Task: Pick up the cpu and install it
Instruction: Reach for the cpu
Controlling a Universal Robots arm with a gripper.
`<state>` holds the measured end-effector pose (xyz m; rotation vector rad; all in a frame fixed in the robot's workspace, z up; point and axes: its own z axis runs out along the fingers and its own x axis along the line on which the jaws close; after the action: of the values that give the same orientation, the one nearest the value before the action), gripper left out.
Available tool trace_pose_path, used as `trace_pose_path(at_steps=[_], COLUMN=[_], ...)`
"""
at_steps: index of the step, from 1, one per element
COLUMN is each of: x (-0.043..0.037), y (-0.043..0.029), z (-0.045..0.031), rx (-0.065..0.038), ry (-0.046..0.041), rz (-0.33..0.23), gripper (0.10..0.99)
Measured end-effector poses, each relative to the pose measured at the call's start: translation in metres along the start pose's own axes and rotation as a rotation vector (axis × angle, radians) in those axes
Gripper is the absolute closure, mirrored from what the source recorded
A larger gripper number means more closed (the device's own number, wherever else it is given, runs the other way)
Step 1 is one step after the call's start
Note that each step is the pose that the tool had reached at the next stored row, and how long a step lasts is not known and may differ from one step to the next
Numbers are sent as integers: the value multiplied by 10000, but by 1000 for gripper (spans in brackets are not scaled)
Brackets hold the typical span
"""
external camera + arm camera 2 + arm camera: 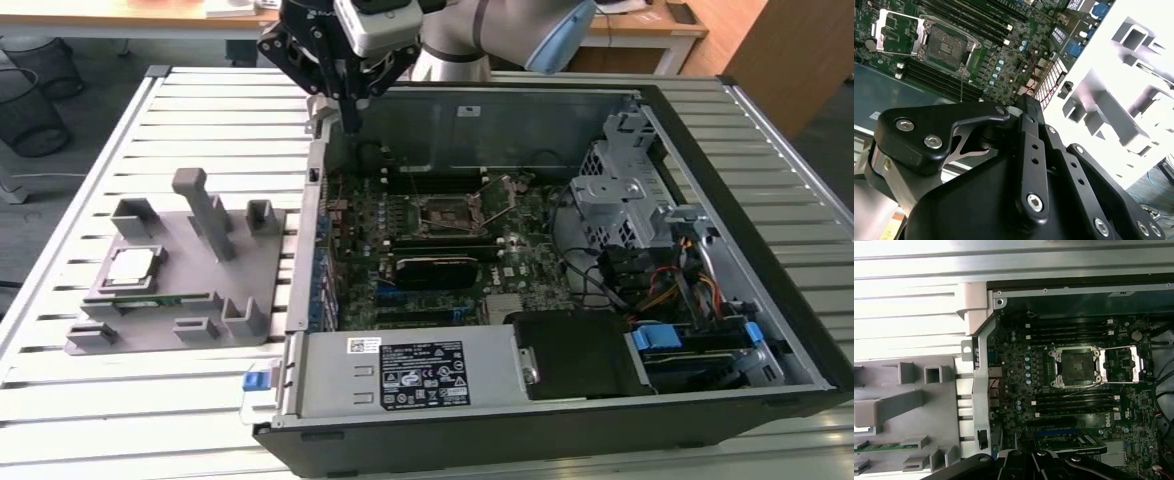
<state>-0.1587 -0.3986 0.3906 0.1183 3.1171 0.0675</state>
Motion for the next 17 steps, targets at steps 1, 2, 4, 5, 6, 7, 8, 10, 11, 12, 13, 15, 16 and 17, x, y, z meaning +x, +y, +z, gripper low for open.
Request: trace_pose_path(at_steps=[1, 2, 4, 5, 6, 7, 8, 10, 11, 12, 13, 15, 16, 17], x=[3, 5, 10, 13, 15, 17, 20, 27, 31, 34, 38, 45, 48, 52], y=[0, 0, -1, -1, -1, -1, -2, -2, -3, -3, -3, -4, -4, -4], z=[1, 2, 3, 3, 3, 4, 5, 7, 7, 8, 8, 9, 10, 11], rx=[0, 0, 0, 1, 1, 2, 1, 1, 1, 1, 2, 2, 2, 1], ry=[1, 3, 6, 8, 9, 12, 13, 14, 15, 16, 17, 19, 20, 20], rz=[0, 0, 0, 0, 0, 0, 0, 1, 1, 0, 0, 0, 1, 0], gripper=[980, 980, 980, 980, 980, 980, 980, 980, 980, 980, 980, 980, 980, 980])
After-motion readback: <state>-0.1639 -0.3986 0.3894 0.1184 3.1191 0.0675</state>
